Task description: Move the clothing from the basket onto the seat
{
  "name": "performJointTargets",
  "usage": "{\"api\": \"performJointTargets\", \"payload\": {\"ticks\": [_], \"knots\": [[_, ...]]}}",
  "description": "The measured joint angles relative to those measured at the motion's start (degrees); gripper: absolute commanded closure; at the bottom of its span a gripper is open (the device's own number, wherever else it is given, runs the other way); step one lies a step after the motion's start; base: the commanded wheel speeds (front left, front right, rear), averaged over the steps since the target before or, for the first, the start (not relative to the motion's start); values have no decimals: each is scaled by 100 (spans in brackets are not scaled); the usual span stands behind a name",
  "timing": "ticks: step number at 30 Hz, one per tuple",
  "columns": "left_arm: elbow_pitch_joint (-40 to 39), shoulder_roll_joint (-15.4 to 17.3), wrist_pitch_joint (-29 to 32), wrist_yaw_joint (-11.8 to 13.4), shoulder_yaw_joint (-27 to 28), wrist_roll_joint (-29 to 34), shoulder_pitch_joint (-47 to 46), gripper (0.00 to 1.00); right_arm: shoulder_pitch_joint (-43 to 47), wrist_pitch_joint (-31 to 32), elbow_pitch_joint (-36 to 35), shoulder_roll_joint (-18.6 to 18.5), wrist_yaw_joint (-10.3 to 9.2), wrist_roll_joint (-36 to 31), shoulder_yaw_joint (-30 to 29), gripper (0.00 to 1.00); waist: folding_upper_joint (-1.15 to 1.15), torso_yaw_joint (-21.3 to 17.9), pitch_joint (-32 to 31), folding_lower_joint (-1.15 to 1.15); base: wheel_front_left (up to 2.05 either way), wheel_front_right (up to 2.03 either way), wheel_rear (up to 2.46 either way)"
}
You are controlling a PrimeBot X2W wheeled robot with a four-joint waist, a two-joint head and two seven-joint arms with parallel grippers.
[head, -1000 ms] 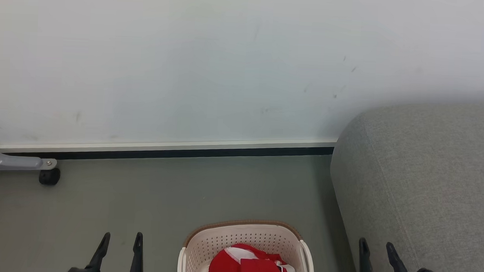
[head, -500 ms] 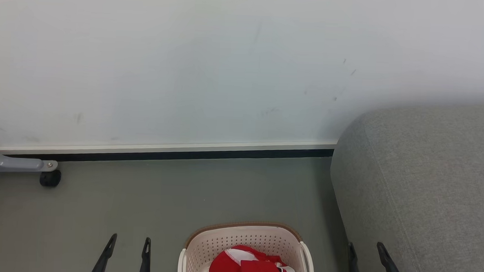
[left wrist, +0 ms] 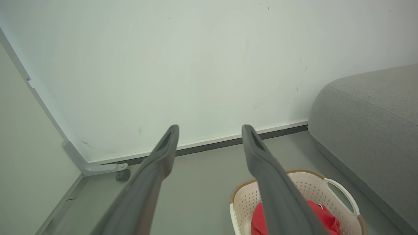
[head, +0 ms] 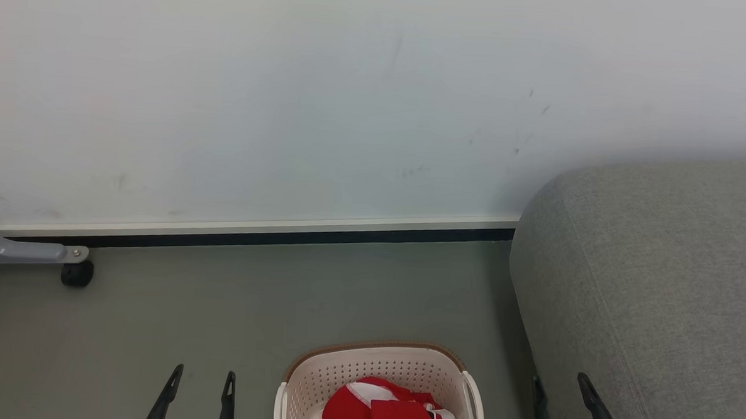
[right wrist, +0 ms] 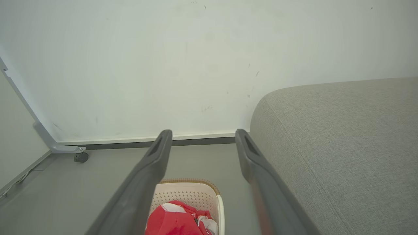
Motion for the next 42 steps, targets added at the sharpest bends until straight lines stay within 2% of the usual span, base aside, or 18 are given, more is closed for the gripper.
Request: {"api": "performJointTargets", "payload": {"ticks": [10,18,31,42], "knots": [[-2,-8,0,-8,9,0,2,0,25,0,-36,1,0,-2,-15,0,0,6,48,0,0,0,0],[15,-29,0,-143,-48,1,-100,0,44,0,-175,-31,0,-15,-131,0,0,15,269,0,0,0,0],[415,-201,0,-358,-348,37,-688,0,-327,-1,-711,-227,0,-255,-437,0,0,-96,1012,1,0,0,0],[1198,-346,12,-566,-726,185,-1506,0,-899,-43,-1213,-242,0,-356,-589,0,1,-431,1775,1,0,0,0]]}}
